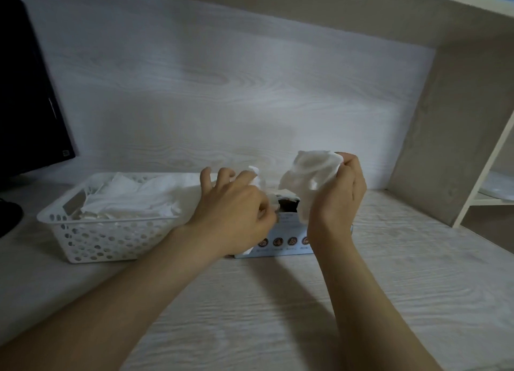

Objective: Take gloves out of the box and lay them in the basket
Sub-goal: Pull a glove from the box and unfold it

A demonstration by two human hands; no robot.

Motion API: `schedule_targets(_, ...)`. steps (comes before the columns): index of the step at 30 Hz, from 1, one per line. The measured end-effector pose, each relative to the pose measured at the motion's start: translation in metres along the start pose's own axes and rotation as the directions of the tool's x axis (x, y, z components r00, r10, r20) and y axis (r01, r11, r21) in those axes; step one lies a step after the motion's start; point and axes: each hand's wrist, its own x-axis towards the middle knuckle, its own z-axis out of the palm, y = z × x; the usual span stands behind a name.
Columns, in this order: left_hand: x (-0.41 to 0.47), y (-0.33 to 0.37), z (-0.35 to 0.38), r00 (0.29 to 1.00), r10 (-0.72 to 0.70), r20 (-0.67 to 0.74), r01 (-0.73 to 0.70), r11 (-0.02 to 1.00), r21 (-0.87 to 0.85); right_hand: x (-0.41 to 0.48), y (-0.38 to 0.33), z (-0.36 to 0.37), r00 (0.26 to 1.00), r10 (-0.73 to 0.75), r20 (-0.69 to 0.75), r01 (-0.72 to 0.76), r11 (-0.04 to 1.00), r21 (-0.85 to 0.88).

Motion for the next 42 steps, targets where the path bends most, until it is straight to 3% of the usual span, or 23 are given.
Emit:
schedule_targets(4, 0.002, -0.005, -0.012, 0.978, -0.072, -0.198, 0.000, 0.940, -0.342, 0.000, -0.006, -0.003, 0.982, 0.071, 0.176, -0.073, 0.997, 0.007)
schedule_targets(7, 0.000, -0.017, -0.018, 0.983, -0.134, -0.129, 0.014, 0.746, -0.666, -0.006, -0.005, -0.004, 0.919, 0.177, 0.353, -0.201, 0.979, 0.034)
schedule_targets(9, -0.003, -0.020, -0.020, 0.988, -0.121, -0.093, 0.002, 0.617, -0.787, -0.009, -0.004, -0.003, 0.854, 0.218, 0.472, -0.274, 0.960, 0.053)
schedule_targets(13, -0.009, -0.023, -0.020, 0.964, -0.110, -0.240, -0.132, 0.590, -0.797, -0.013, -0.008, -0.001, 0.733, 0.234, 0.638, -0.363, 0.929, 0.076)
schedule_targets(16, -0.011, -0.028, -0.022, 0.940, -0.193, -0.280, -0.143, 0.523, -0.841, -0.014, -0.008, -0.001, 0.651, 0.260, 0.713, -0.449, 0.890, 0.085)
schedule_targets(19, -0.012, -0.033, -0.027, 0.926, -0.246, -0.286, -0.144, 0.470, -0.871, -0.016, -0.007, -0.001, 0.597, 0.186, 0.780, -0.314, 0.949, 0.015)
schedule_targets(21, -0.014, -0.035, -0.030, 0.930, -0.248, -0.273, -0.143, 0.440, -0.886, -0.019, -0.008, 0.000, 0.623, 0.152, 0.768, -0.209, 0.978, -0.025)
schedule_targets(26, -0.016, -0.038, -0.028, 0.942, -0.258, -0.216, -0.109, 0.373, -0.921, -0.023, -0.008, 0.005, 0.669, 0.173, 0.723, -0.201, 0.978, -0.048)
schedule_targets(28, -0.016, -0.041, -0.028, 0.950, -0.253, -0.181, -0.091, 0.331, -0.939, -0.021, -0.007, 0.005, 0.686, 0.190, 0.702, -0.236, 0.971, -0.033)
schedule_targets(34, -0.012, -0.052, -0.028, 0.927, -0.318, -0.201, -0.091, 0.330, -0.940, -0.015, -0.004, 0.003, 0.723, 0.209, 0.658, -0.306, 0.951, 0.034)
schedule_targets(37, -0.011, -0.055, -0.028, 0.911, -0.343, -0.230, -0.095, 0.368, -0.925, -0.010, -0.003, 0.000, 0.693, 0.260, 0.673, -0.359, 0.933, 0.010)
schedule_targets(42, -0.013, -0.051, -0.031, 0.927, -0.305, -0.217, -0.096, 0.366, -0.926, -0.017, -0.009, -0.001, 0.554, 0.291, 0.780, -0.302, 0.943, -0.137)
